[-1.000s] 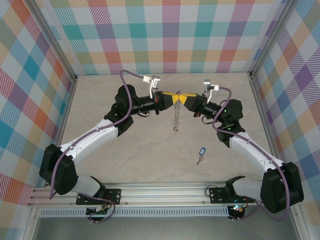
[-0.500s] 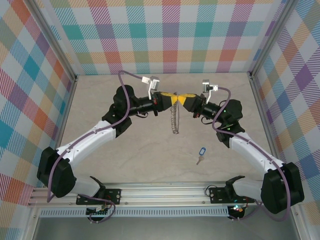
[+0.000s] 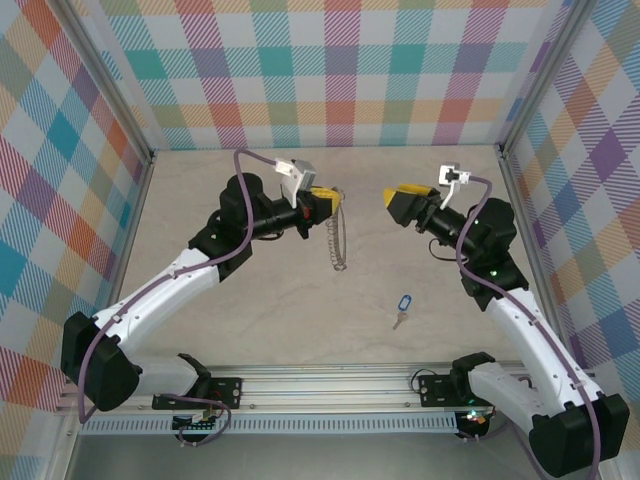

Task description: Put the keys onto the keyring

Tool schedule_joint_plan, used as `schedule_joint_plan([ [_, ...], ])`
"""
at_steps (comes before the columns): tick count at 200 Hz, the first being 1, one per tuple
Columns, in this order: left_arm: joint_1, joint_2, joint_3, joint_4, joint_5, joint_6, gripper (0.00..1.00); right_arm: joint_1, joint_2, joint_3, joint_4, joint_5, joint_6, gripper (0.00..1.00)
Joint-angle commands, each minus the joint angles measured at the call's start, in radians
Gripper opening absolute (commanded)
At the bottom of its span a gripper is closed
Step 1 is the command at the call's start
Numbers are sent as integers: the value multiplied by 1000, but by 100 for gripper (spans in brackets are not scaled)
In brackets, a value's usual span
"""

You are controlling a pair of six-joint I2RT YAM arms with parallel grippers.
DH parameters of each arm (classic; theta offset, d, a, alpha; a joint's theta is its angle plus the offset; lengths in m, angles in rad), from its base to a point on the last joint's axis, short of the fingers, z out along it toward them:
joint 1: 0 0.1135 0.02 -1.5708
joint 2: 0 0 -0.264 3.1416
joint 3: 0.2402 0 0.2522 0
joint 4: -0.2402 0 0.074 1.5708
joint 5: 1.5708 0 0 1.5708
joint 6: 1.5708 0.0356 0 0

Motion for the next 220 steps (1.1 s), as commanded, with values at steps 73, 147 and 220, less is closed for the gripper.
schedule_joint_plan([
  [73, -14, -62, -145, 203, -112, 148, 0, -5, -21, -117, -338, 345, -16, 100],
  [147, -14, -76, -219, 664, 23, -1, 0, -6, 28, -241, -205, 132, 31, 88],
  [220, -14, -69, -85, 683, 50, -57, 0, -6, 53, -272, -194, 125, 32, 88],
])
